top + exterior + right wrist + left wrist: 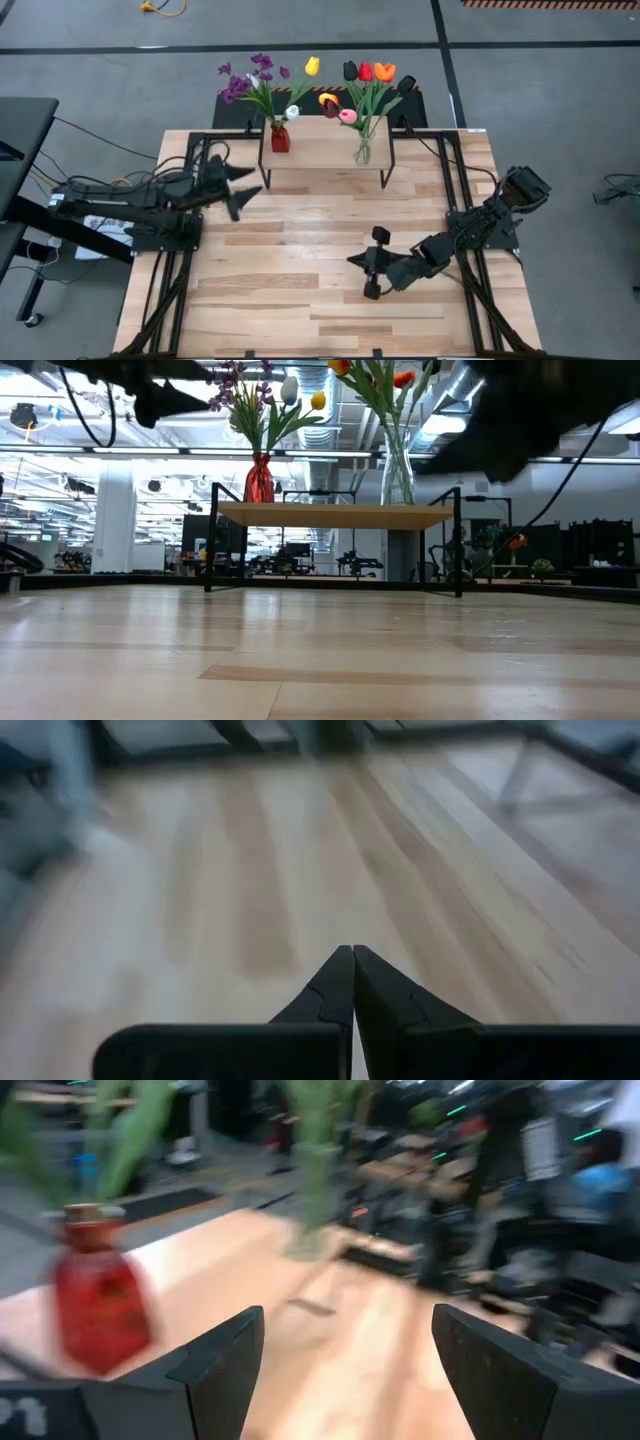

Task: Pick and place flowers into a vace then onto a shelf
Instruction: Return to Home Position

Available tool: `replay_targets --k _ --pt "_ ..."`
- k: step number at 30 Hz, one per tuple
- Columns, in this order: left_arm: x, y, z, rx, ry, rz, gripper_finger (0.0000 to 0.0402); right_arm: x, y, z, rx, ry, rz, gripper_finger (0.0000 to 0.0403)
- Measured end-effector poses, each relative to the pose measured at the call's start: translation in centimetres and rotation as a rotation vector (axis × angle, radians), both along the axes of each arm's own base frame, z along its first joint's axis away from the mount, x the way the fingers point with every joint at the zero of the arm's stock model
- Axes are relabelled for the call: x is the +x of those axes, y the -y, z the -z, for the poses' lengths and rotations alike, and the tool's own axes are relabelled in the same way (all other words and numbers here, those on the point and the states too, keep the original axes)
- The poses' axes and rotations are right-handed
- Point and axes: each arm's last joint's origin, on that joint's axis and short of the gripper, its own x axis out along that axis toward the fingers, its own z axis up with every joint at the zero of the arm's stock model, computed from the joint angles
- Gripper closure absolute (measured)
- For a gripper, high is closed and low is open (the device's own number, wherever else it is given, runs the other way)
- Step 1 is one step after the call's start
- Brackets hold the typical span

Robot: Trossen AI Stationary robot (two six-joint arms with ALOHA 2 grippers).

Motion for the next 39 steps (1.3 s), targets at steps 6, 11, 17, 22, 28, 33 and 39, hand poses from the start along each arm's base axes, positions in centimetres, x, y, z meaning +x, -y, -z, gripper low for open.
replay_targets --k 6,11,17,22,28,33,39 --pt "-1.4 2.7 1.7 0.048 0.207 0.215 0.0123 -2.0 -0.8 -5.8 -0.037 0.183 -0.219 0.0403" --pt "-1.7 4.1 4.4 0.101 0.205 0.328 0.0123 -5.5 1.3 -10.2 -0.146 0.227 -0.284 0.0403" --pt "-1.9 5.0 6.5 0.128 0.158 0.487 0.0123 -10.6 5.1 -10.6 -0.162 0.224 -0.299 0.0403" --pt "-2.2 5.2 7.7 0.164 0.143 0.584 0.0123 -13.9 7.6 -8.2 -0.072 0.333 -0.287 0.0403" --pt "-2.7 5.3 8.7 0.181 0.144 0.663 0.0123 -16.0 9.0 -4.9 0.038 0.485 -0.332 0.0403" --pt "-3.3 4.9 10.9 0.134 0.105 0.639 0.0123 -16.5 9.4 -2.2 0.054 0.516 -0.328 0.0403" --pt "-4.0 4.4 11.6 0.103 0.067 0.573 0.0123 -16.7 9.5 -0.7 0.049 0.506 -0.328 0.0403"
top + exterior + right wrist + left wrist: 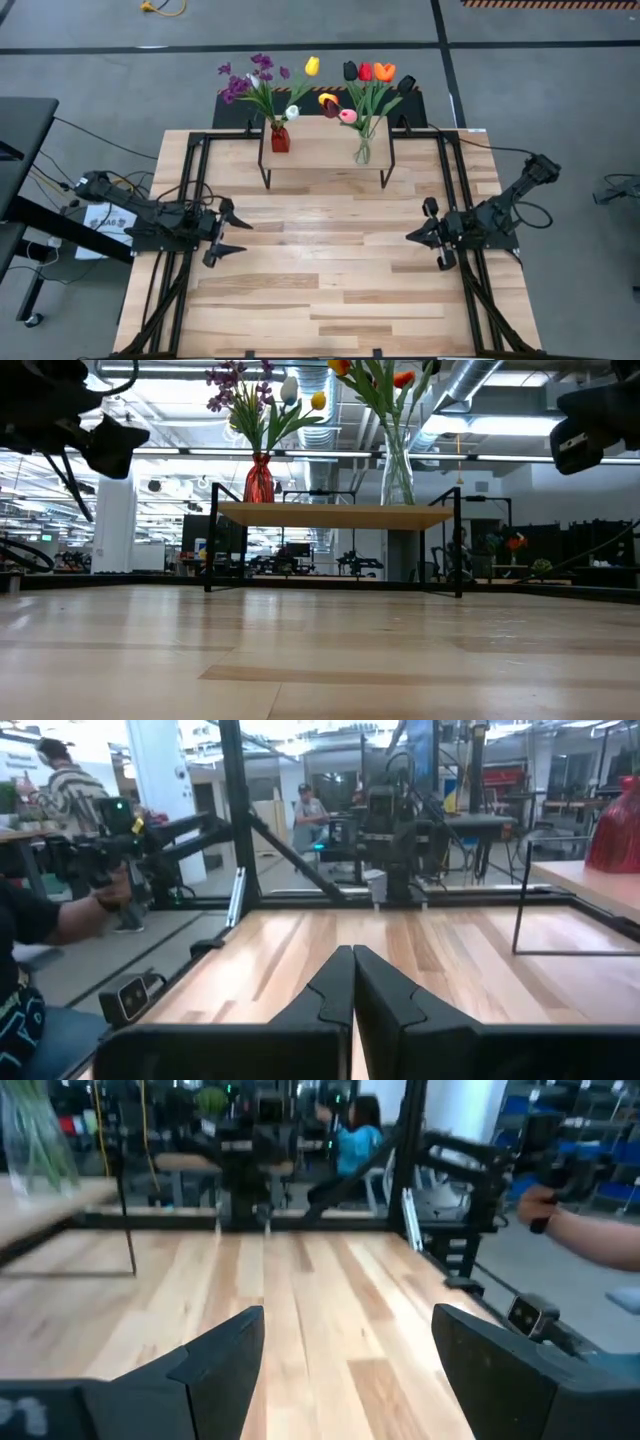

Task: Pick and place flowers into a vace then onto a shelf
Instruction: Return to Home Position

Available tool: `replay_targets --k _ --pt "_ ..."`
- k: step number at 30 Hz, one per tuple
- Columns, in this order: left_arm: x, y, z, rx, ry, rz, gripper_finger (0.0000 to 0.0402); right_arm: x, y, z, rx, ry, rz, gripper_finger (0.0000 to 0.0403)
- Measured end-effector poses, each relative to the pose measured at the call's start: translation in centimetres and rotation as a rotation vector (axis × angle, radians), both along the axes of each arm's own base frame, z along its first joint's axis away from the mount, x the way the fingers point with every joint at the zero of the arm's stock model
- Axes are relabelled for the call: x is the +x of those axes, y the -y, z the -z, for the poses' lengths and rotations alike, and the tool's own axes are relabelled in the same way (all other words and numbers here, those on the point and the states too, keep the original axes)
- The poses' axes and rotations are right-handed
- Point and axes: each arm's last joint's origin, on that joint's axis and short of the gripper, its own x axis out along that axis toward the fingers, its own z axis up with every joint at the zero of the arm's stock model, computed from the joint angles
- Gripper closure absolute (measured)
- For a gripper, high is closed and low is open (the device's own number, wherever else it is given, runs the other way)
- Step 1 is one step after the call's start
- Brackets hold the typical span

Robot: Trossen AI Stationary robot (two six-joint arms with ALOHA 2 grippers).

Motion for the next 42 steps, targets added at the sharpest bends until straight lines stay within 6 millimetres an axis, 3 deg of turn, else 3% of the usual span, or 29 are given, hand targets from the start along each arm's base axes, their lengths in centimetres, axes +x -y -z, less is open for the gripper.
replay_targets --k 17,25,33,42 --pt "-0.63 -0.38 -0.79 0.026 0.102 -0.042 0.0123 0.03 0.01 0.74 -0.025 -0.066 0.005 0.0403" --pt "-0.61 -0.62 -0.81 0.128 0.116 -0.131 0.0123 0.21 0.58 0.69 -0.202 -0.038 0.14 0.0403" --pt "-0.6 -0.83 -0.79 0.093 0.104 -0.202 0.0123 0.33 0.83 0.77 -0.074 -0.061 0.165 0.0403" --pt "-0.55 -0.8 0.04 0.114 0.027 -0.193 0.0123 0.33 0.83 0.77 -0.065 -0.062 0.164 0.0403"
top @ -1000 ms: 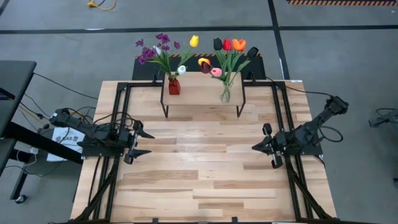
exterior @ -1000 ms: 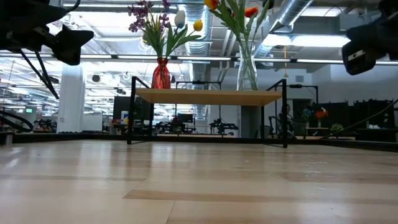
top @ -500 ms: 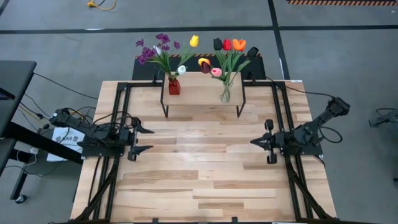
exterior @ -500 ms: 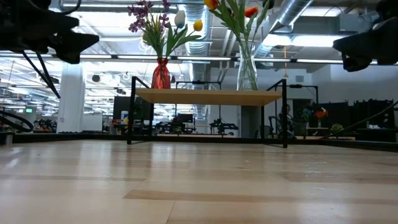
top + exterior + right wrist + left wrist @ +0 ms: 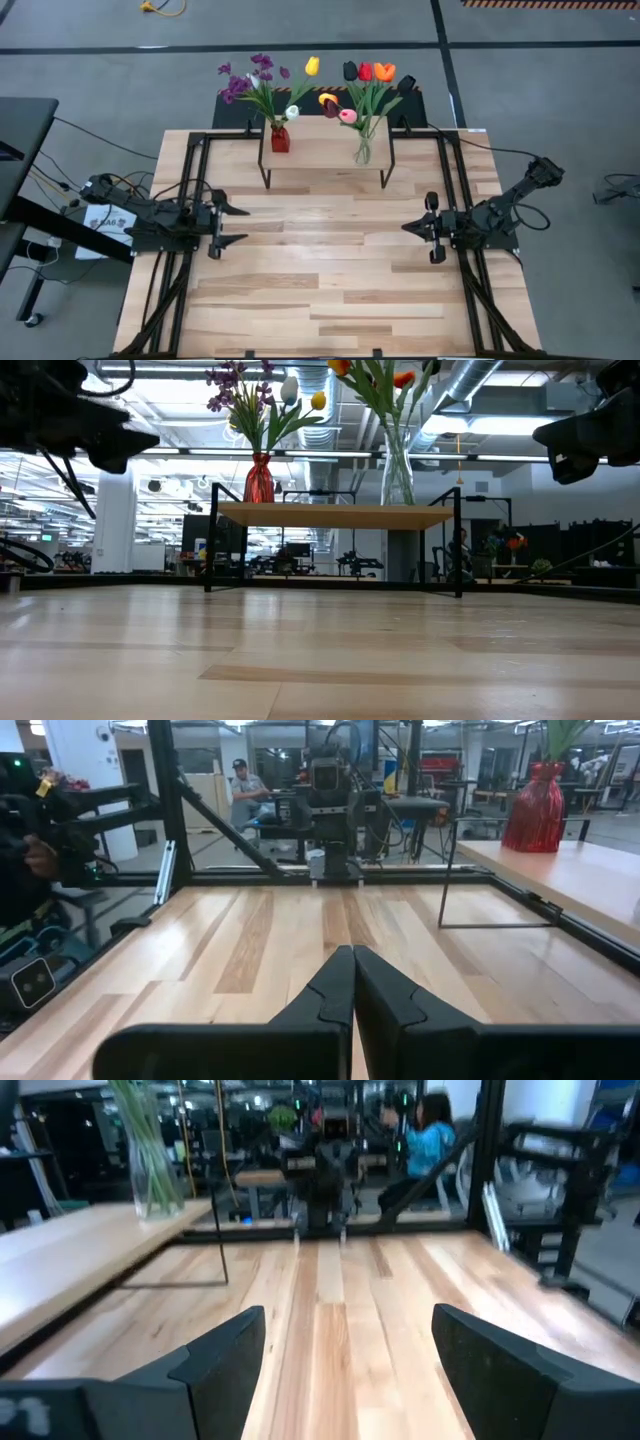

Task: Pick and place flowers into a vace then onto a shelf
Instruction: Return to Home Position

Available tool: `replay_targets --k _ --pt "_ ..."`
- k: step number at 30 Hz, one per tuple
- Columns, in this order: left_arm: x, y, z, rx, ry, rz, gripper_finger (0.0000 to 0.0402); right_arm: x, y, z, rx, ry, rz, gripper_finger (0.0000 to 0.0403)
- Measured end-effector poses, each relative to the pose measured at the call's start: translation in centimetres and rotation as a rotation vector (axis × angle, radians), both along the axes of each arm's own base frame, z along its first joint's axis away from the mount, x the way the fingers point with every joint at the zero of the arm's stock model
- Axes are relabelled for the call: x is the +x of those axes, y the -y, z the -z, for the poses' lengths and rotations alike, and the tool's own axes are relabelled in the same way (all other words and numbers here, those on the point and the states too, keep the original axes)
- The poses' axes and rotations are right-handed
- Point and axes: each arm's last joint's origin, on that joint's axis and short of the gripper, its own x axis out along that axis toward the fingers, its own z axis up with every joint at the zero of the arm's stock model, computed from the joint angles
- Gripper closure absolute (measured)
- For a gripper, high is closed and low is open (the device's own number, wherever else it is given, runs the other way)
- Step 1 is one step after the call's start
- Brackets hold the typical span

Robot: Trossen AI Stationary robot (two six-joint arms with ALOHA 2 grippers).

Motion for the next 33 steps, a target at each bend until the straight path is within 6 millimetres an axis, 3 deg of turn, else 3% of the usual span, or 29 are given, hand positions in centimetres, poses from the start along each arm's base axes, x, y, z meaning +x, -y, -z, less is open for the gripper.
replay_targets --k 33 --pt "0.04 0.02 0.17 0.02 -0.018 0.002 0.0123 0.0 0.0 0.03 0.001 -0.001 -0.001 0.0403"
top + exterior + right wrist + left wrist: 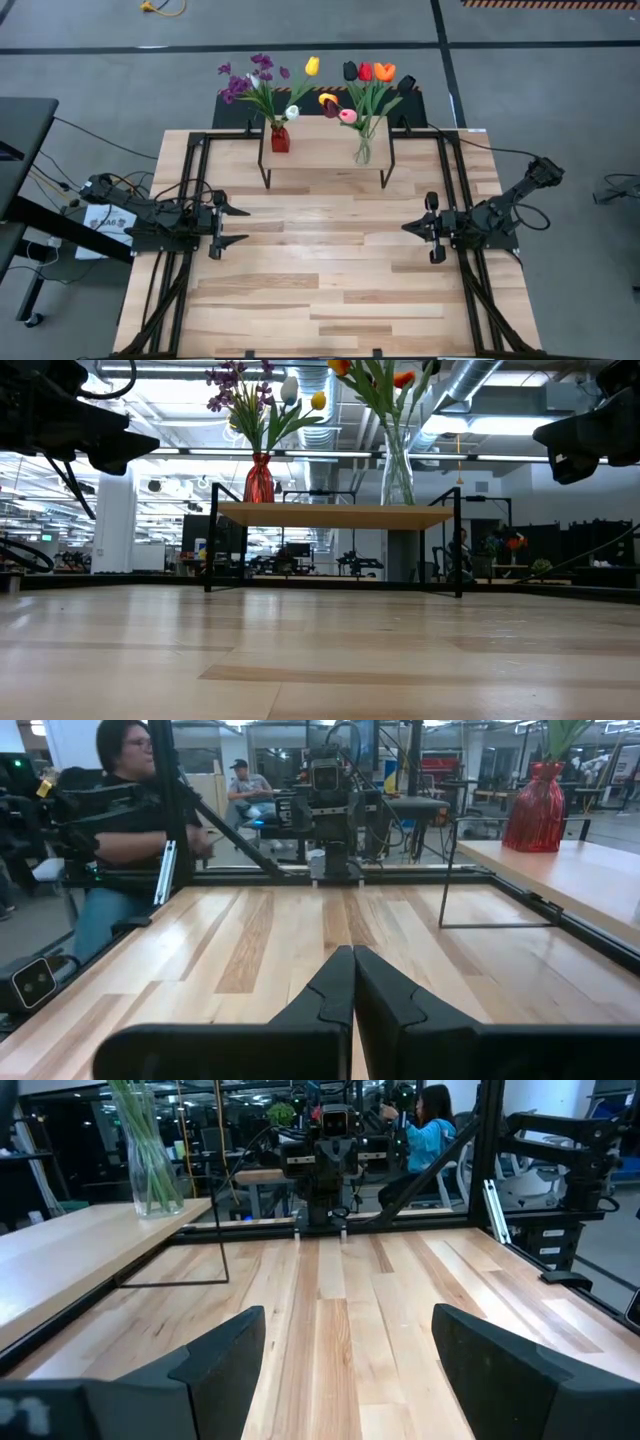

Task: Pick and place flowers into a vace then onto a shelf
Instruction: Return to Home Position

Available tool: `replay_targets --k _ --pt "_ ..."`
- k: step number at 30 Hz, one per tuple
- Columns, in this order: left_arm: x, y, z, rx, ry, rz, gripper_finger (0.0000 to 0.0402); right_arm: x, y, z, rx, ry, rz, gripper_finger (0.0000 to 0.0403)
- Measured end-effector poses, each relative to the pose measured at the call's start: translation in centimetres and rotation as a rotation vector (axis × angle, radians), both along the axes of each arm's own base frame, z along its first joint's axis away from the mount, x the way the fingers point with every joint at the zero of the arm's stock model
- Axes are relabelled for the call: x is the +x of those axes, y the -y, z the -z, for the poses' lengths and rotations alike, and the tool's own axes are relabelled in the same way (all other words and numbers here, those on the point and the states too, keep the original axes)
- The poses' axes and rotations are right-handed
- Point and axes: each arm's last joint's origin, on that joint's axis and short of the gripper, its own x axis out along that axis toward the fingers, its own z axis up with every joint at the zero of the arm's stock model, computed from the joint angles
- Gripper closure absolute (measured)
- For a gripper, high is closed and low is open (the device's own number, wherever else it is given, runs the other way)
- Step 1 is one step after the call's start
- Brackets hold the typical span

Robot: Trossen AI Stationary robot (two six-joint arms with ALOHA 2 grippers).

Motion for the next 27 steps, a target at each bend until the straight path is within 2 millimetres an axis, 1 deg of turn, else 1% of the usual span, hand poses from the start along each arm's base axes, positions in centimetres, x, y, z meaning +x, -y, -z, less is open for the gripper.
replay_targets --k 27 --pt "0.0 0.0 0.0 0.002 0.0 -0.001 0.0123 0.0 0.0 0.01 -0.001 0.0 0.0 0.0403"
